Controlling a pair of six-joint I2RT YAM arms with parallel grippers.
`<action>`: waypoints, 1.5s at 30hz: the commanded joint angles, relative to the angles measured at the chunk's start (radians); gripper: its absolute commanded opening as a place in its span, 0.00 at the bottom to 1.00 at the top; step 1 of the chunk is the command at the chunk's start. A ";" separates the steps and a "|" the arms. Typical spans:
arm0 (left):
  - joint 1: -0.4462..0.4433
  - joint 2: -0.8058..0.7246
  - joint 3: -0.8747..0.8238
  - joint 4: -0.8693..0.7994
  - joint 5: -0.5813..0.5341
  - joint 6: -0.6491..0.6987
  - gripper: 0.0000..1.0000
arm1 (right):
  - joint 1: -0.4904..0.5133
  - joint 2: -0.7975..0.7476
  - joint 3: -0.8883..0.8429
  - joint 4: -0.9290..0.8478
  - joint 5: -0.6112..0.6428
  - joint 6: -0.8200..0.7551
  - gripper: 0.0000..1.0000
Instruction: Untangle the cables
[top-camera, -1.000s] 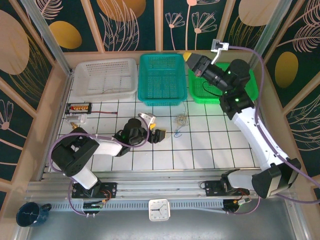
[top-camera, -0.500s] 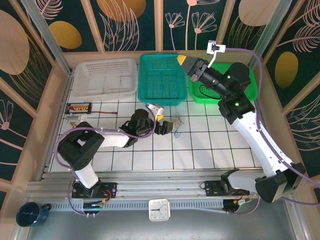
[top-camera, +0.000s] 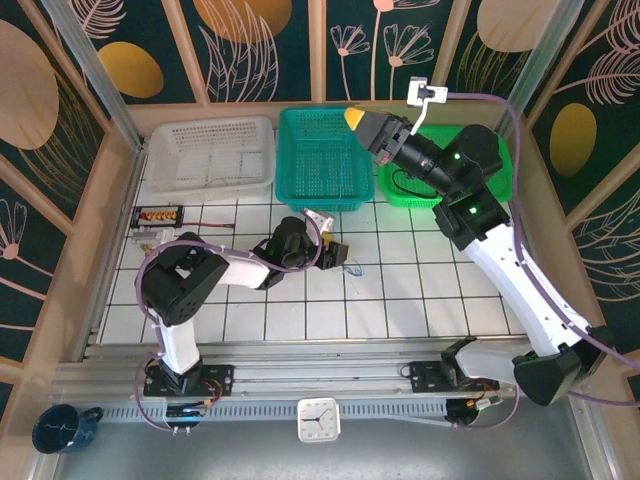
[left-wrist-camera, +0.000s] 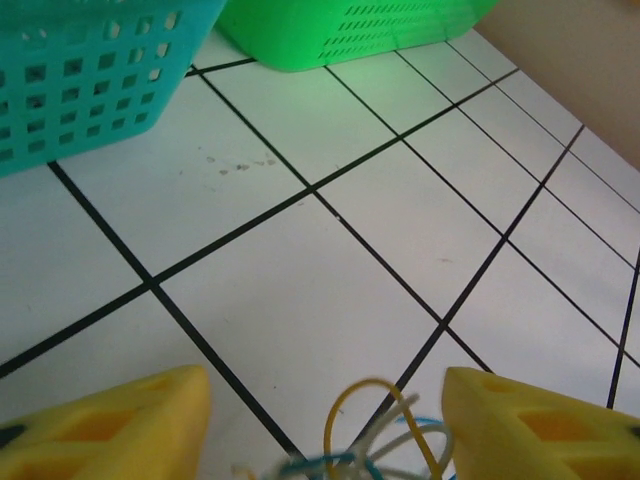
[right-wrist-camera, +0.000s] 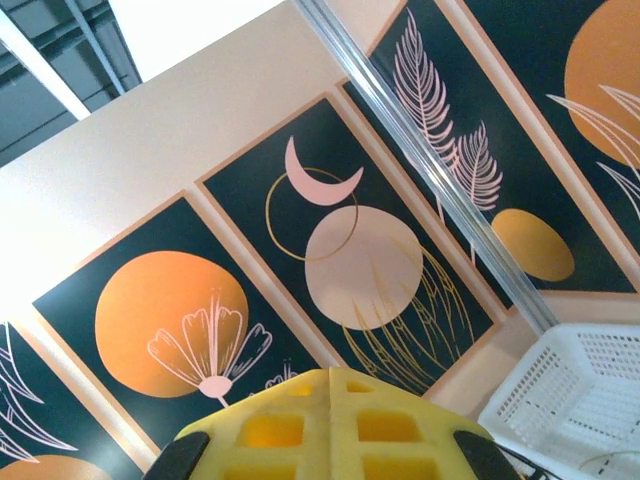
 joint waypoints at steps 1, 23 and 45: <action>0.000 0.025 0.025 0.028 0.023 0.004 0.49 | 0.011 -0.009 0.061 0.014 0.021 -0.028 0.00; 0.000 -0.044 -0.200 0.109 -0.011 -0.026 0.28 | -0.357 0.092 0.391 0.005 0.010 0.052 0.00; 0.001 -0.063 -0.235 0.123 -0.019 -0.040 0.30 | -0.589 0.252 0.679 -0.010 -0.069 0.190 0.00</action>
